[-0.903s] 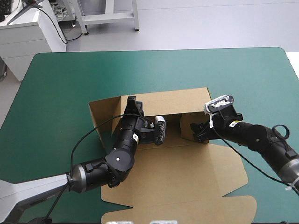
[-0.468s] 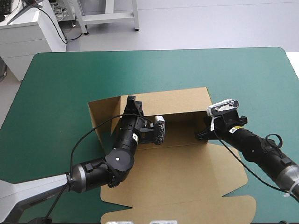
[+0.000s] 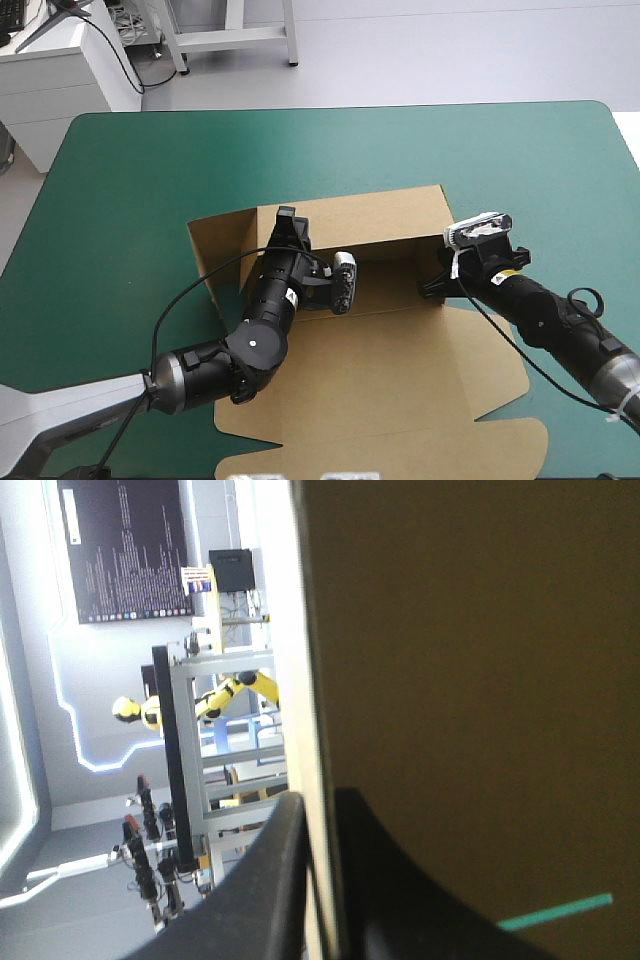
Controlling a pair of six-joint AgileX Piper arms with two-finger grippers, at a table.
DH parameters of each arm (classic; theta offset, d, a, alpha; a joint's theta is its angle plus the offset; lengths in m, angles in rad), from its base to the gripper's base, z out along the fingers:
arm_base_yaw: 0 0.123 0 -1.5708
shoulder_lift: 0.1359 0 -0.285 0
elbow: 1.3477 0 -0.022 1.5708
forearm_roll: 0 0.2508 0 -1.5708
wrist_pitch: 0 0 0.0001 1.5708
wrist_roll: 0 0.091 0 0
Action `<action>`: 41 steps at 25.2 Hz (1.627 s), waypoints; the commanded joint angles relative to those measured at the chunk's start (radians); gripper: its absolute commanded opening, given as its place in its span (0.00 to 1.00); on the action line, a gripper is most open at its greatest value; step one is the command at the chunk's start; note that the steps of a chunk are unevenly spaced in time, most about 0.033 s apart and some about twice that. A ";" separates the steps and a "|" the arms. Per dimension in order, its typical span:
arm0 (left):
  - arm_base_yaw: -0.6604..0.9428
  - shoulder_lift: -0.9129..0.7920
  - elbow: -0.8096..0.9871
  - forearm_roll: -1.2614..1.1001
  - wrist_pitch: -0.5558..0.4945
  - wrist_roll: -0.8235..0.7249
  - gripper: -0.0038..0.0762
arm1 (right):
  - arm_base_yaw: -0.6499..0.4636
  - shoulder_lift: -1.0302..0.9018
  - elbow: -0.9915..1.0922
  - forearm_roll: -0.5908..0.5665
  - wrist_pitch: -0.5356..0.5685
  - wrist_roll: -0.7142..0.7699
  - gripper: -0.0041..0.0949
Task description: Fold the box
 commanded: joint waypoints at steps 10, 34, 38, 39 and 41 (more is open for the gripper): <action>-0.104 -0.019 -0.024 0.099 0.015 -0.010 0.65 | 0.009 0.015 -0.078 0.020 -0.155 -0.026 0.03; 0.170 -0.019 -0.513 -1.220 0.316 0.858 0.07 | -0.069 0.229 -0.318 0.025 -0.142 -0.022 0.03; 0.407 -0.019 -0.687 -1.401 0.310 0.782 0.06 | -0.069 0.229 -0.318 0.022 -0.137 -0.022 0.03; 0.469 -0.019 -0.726 -1.433 0.289 0.732 0.05 | -0.069 0.229 -0.318 0.022 -0.137 -0.029 0.03; 0.578 -0.019 -0.785 -1.493 0.250 0.655 0.04 | -0.069 0.229 -0.318 0.014 -0.137 -0.029 0.03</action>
